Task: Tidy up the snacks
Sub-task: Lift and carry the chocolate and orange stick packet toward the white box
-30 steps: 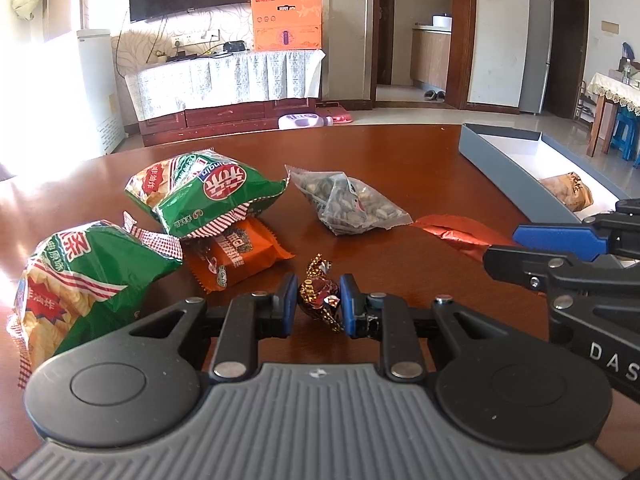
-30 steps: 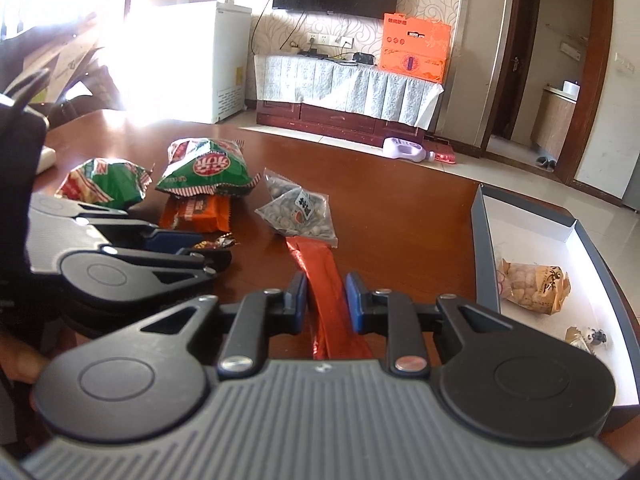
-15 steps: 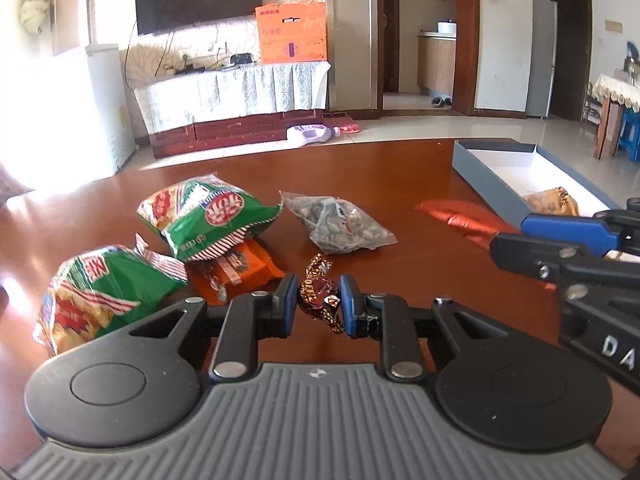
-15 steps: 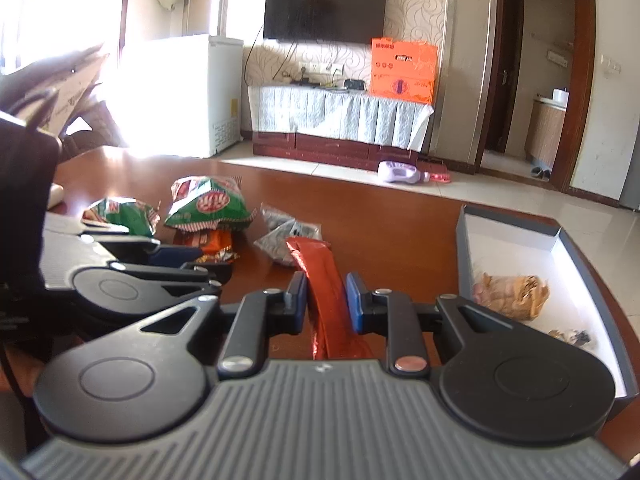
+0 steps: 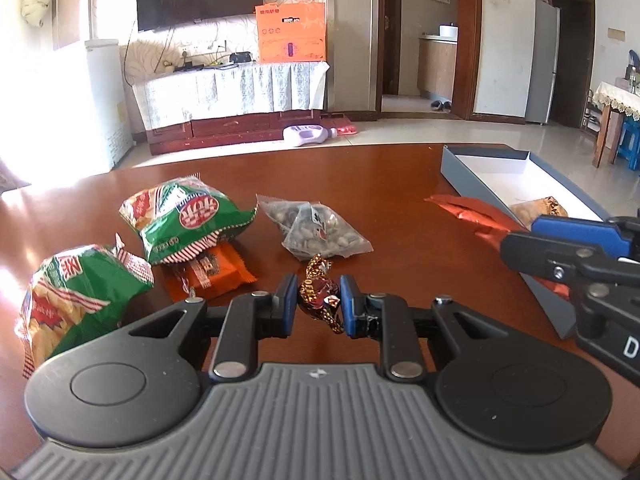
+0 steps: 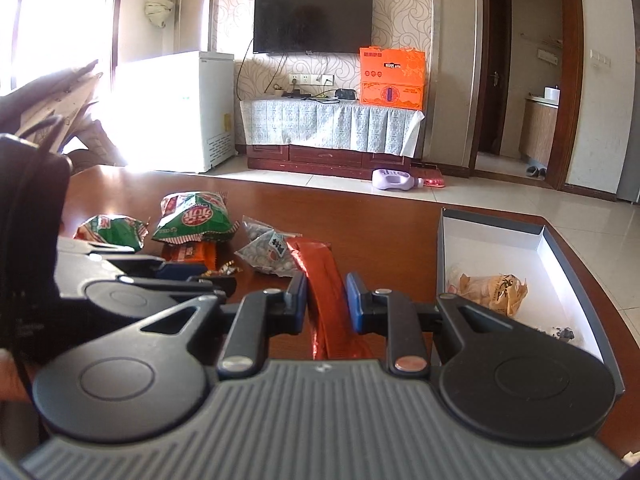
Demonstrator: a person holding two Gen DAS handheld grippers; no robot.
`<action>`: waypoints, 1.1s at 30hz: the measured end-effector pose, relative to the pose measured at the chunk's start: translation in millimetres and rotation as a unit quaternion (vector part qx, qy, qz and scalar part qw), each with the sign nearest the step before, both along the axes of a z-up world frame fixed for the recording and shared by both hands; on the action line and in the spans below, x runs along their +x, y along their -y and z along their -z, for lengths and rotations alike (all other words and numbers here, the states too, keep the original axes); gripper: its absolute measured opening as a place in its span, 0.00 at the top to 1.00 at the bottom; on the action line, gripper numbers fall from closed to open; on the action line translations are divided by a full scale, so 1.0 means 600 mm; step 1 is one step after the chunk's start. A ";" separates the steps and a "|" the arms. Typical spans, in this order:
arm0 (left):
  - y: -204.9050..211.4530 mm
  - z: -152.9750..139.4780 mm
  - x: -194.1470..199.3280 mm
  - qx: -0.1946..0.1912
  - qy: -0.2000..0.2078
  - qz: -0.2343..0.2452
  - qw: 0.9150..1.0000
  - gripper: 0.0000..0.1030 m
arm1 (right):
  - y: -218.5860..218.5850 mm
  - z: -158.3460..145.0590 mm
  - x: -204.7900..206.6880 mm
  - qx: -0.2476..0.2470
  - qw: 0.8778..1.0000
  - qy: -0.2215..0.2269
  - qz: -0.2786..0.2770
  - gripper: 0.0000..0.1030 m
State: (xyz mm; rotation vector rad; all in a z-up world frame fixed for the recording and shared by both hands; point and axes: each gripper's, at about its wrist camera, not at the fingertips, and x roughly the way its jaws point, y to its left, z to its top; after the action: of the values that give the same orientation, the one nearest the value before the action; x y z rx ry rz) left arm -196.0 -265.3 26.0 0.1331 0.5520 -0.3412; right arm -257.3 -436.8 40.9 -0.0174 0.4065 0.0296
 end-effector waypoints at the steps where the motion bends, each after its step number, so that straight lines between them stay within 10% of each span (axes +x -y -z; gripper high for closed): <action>1: 0.002 0.000 0.000 0.002 0.000 0.001 1.000 0.74 | 0.000 0.000 0.000 -0.001 1.000 0.000 0.000 0.76; 33: 0.091 -0.031 -0.019 0.011 0.036 0.048 0.998 0.74 | 0.053 -0.011 -0.021 0.021 0.999 0.029 0.025 0.76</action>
State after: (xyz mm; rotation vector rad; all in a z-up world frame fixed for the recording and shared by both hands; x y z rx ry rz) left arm -207.1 -319.8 44.6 0.1937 0.4794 -0.4222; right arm -269.9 -468.6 47.7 0.0325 0.3481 -0.0126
